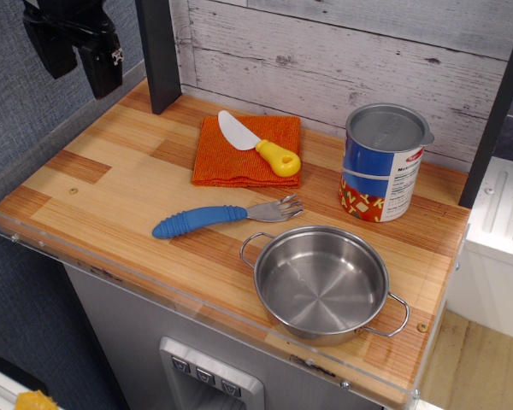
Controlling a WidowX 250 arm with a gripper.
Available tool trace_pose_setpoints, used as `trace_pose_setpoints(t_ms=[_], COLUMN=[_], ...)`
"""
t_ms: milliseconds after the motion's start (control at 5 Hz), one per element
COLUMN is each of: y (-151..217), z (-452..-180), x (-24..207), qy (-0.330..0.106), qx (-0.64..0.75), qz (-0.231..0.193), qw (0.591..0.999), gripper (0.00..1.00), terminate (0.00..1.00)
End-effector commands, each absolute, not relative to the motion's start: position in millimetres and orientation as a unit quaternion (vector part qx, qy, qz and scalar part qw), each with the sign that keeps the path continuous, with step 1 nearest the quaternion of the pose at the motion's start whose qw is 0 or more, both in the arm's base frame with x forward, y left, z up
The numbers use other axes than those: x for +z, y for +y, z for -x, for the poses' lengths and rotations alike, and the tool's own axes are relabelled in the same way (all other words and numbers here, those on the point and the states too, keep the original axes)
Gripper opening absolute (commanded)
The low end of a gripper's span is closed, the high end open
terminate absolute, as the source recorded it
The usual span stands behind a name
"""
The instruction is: PICK UP THE VESSEL AND PUT ANOTHER SIDE OF THE TABLE
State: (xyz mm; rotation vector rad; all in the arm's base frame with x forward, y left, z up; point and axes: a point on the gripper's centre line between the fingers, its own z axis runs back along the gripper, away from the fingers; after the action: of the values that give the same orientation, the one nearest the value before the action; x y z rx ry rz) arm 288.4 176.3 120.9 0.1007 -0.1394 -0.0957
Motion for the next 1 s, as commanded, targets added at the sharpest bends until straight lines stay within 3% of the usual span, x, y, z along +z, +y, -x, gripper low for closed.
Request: trace_pose_setpoints(t_ms=[0, 400, 600, 800], y=[176.3, 130.1, 90.4, 57.4], z=[-288.4, -280.1, -268.6, -260.3], x=[120.9, 119.3, 120.1, 116.5], qy=[-0.07, -0.08, -0.087, -0.085], qx=[-0.048, -0.092, -0.152, -0.201], qz=[-0.05, -0.046, -0.02, -0.023], qw=[0.995, 0.991, 0.984, 0.976], gripper=[1.0, 1.0, 1.0, 1.0], terminate=[0.0, 0.0, 0.0, 0.0])
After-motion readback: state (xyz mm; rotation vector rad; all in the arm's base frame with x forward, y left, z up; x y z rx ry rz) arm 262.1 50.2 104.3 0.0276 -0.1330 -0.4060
